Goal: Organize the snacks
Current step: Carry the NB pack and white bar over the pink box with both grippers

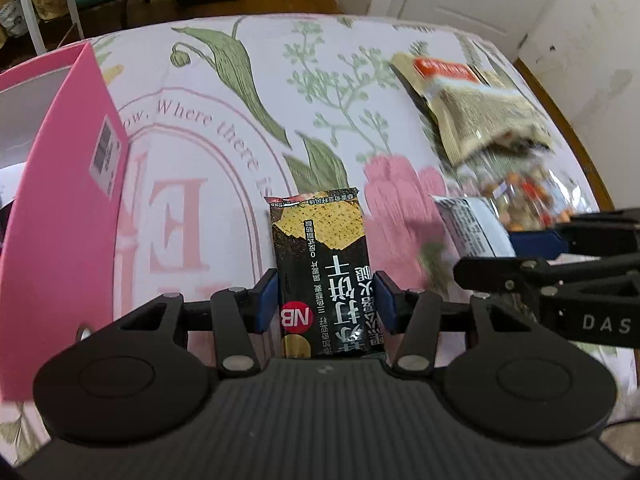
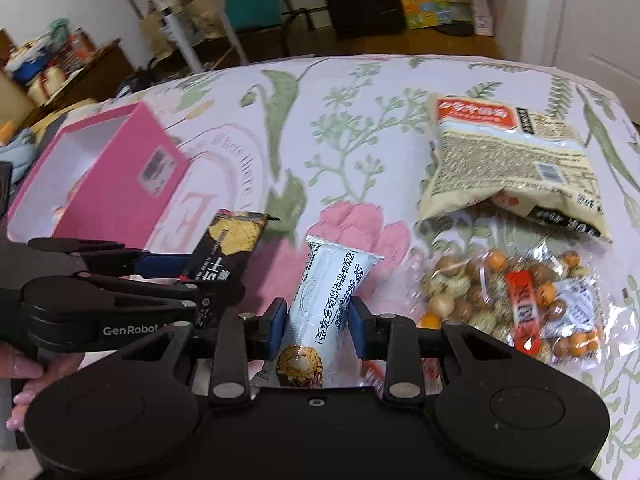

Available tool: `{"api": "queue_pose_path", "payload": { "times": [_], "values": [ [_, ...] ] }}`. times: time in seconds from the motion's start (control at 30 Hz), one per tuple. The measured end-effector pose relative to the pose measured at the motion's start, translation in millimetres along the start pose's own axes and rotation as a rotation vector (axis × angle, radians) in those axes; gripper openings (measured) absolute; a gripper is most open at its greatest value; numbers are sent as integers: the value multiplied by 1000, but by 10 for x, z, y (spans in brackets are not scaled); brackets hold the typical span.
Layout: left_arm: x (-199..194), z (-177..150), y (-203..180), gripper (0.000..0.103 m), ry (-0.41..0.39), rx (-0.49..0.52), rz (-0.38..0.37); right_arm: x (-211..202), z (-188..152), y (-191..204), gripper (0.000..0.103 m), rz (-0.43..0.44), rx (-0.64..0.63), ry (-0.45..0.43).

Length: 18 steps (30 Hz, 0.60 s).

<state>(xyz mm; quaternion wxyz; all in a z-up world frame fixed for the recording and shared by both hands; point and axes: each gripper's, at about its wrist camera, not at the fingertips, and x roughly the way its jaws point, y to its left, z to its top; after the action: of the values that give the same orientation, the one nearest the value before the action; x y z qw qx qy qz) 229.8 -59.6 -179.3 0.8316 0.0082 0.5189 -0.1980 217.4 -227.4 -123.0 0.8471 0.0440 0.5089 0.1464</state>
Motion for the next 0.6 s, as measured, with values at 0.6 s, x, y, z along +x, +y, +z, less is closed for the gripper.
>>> {"api": "queue_pose_path", "payload": {
  "times": [0.6],
  "values": [
    [-924, -625, 115, 49, 6, 132, 26, -422, -497, 673, 38, 131, -89, -53]
  ]
}}
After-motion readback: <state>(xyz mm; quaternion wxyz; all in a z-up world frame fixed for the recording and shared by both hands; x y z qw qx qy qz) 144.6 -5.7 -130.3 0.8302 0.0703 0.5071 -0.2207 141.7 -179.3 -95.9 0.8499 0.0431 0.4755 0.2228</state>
